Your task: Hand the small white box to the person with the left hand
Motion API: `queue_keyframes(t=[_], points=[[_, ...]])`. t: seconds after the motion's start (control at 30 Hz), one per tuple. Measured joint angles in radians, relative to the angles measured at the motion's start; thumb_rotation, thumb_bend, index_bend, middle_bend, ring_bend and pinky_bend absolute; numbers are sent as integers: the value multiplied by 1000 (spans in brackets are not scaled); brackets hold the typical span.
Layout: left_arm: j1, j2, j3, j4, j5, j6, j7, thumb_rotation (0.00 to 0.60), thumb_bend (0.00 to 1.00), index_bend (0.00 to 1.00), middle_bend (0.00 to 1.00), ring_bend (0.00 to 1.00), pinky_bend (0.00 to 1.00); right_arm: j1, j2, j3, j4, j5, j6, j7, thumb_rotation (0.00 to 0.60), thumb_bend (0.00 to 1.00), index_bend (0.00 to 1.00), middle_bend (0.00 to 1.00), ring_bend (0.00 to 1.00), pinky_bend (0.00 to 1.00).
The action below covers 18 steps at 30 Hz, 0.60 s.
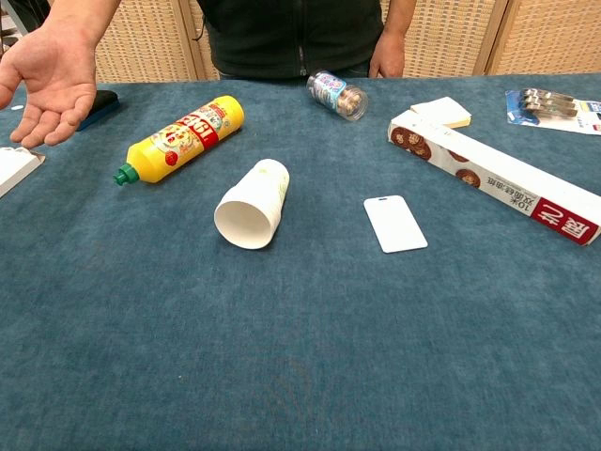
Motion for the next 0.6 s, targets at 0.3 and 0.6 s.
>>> queue_keyframes(t=[0.3,0.6], points=[[-41,-105,-8,167,-3,-87,-51,600,17,2,0,1,48,5,5,-1,0,9,-16,11,600,0,0,0,0,0],[-58,-232,-47,303,51,31,-121,600,176,475,429,373,505,9,8,3,6,17,-23,38,600,0,0,0,0,0]])
